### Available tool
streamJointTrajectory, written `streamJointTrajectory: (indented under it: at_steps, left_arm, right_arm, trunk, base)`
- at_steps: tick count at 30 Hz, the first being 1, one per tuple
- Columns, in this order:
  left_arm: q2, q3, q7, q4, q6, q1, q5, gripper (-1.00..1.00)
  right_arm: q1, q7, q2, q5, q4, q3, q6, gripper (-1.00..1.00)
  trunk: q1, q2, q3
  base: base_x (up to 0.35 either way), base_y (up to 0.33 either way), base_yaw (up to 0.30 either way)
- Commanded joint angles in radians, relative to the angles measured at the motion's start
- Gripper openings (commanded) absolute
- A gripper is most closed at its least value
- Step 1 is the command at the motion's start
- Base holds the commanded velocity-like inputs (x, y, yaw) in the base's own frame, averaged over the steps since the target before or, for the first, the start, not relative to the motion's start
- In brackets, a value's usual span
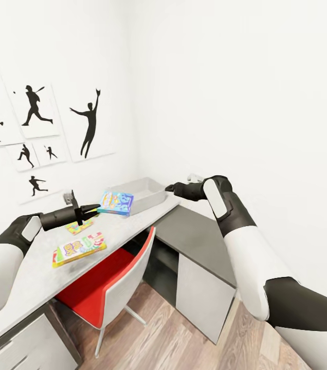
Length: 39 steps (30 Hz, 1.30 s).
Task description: Put all the toys in the child's room - the three board games (two on the bed and one on the table), the two jigsaw puzzles on the table, and the tennis ball on the table - inside the toy box on the table in the child's room.
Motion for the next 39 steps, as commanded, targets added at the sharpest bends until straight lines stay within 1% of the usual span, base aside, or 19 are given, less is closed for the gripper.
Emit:
streamJointTrajectory:
  at_steps: [1, 5, 10, 25, 39]
  left_arm:
    - [0.000, 0.003, -0.004, 0.001, 0.004, -0.001, -0.003, -1.00]
    - [0.000, 0.004, -0.004, 0.001, 0.004, -0.001, -0.004, -1.00]
    - [0.000, 0.004, -0.004, 0.001, 0.004, -0.001, -0.004, -1.00]
    - [0.000, 0.003, -0.003, 0.001, 0.004, -0.001, -0.003, -1.00]
    - [0.000, 0.004, -0.003, 0.001, 0.004, -0.001, -0.003, -1.00]
  right_arm:
    - [-0.001, -0.005, 0.000, -0.005, -0.001, 0.000, 0.003, 1.00]
    - [-0.001, -0.005, 0.000, -0.005, -0.001, 0.001, 0.003, 1.00]
    - [0.000, -0.005, 0.000, -0.005, -0.001, 0.002, 0.003, 1.00]
    - [0.000, -0.005, 0.000, -0.005, -0.001, 0.001, 0.003, 1.00]
    - [0.002, -0.005, 0.000, -0.002, -0.001, 0.001, 0.003, 1.00]
  trunk:
    - [0.001, -0.002, -0.002]
    - [0.001, -0.002, -0.001]
    - [0.001, -0.002, 0.001]
    - [0.001, -0.002, 0.001]
    - [0.001, -0.002, 0.001]
  base:
    - [0.166, -0.011, 0.000]
    - [0.243, -0.004, 0.095]
    - [0.097, -0.001, 0.163]
    - [0.164, -0.024, 0.011]
    - [0.020, 0.000, 0.000]
